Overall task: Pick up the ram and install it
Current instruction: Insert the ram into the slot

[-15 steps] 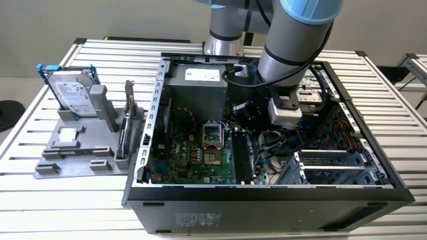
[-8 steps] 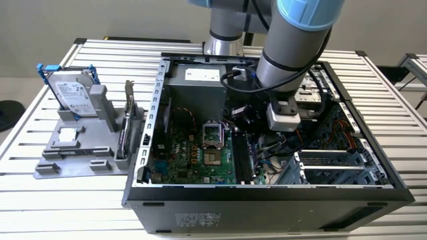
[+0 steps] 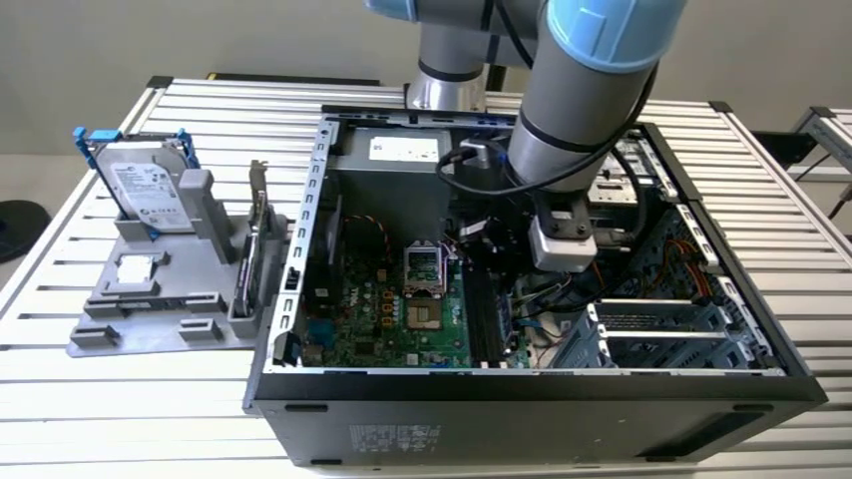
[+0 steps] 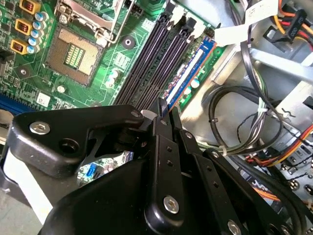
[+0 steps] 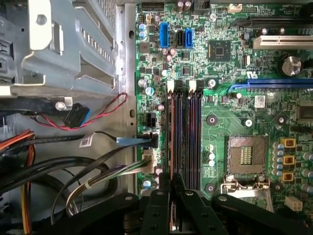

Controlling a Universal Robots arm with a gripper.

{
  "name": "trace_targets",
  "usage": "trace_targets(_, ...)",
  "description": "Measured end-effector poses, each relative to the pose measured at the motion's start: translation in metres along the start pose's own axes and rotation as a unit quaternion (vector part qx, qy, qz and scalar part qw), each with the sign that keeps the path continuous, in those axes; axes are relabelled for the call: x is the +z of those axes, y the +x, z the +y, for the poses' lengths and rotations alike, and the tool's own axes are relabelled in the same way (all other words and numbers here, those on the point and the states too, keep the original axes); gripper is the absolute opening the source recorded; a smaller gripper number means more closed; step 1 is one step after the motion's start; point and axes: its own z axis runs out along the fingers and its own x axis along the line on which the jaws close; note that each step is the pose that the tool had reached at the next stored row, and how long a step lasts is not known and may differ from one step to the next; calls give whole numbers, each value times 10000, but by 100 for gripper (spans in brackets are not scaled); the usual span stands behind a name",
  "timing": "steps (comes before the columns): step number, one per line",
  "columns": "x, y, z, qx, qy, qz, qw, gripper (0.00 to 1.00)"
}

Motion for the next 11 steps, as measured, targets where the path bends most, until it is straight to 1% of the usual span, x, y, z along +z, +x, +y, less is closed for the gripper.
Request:
trace_targets(5, 48, -19, 18, -21, 3, 4, 10000, 0)
trace_targets(11, 72, -19, 32, -20, 2, 4, 10000, 0)
